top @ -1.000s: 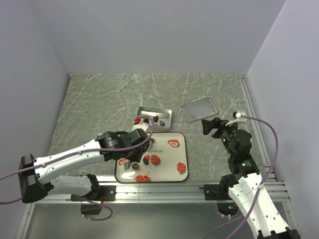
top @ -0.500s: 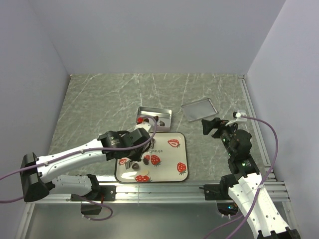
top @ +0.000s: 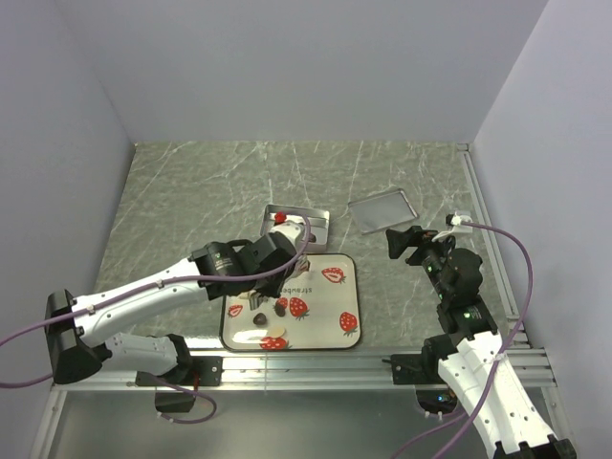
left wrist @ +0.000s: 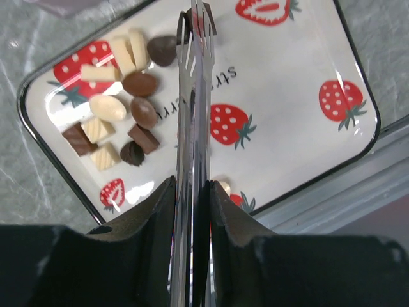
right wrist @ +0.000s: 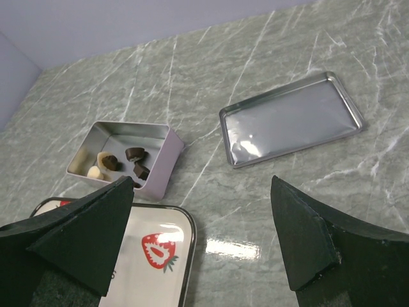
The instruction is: Pack the chocolate
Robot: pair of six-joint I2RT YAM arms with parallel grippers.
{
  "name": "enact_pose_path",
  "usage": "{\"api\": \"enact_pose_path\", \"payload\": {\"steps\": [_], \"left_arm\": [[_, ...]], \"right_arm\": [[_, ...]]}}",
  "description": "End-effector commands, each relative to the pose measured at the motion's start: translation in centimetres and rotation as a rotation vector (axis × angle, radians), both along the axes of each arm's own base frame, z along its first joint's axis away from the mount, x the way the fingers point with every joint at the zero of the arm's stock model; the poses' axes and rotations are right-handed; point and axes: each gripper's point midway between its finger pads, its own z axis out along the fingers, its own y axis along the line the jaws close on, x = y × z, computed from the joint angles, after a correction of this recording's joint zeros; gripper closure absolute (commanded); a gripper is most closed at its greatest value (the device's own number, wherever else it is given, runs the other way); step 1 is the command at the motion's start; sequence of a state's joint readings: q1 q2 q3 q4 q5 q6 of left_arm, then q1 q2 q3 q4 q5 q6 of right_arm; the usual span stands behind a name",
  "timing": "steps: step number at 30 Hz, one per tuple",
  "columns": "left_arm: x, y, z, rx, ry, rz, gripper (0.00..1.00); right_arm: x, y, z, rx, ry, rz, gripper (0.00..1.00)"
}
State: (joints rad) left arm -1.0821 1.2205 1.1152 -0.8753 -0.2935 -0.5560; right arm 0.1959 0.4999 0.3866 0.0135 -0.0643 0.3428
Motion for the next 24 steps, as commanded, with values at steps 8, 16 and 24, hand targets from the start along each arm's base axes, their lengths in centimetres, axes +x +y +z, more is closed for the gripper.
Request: {"api": "enact_pose_path", "payload": {"steps": [8, 16, 24], "left_arm": [[6.2, -0.4, 3.7, -0.077, -0.132, -0.016, 0.7], [11.0, 1.9, 4.2, -0.054, -0.196, 0.067, 0.69], [12.7, 2.1, 2.8, -0.042, -0.182, 0.072, 0.64]], "right_arm": [[0.2, -0.3, 1.1, -0.004, -0.045, -0.015, 0.06], [0.2, -0.6, 1.2, -0.008, -0.046, -0.025, 0.06], [0.2, -0.5, 1.0, -0.009, -0.04, -0.021, 0.06]]}}
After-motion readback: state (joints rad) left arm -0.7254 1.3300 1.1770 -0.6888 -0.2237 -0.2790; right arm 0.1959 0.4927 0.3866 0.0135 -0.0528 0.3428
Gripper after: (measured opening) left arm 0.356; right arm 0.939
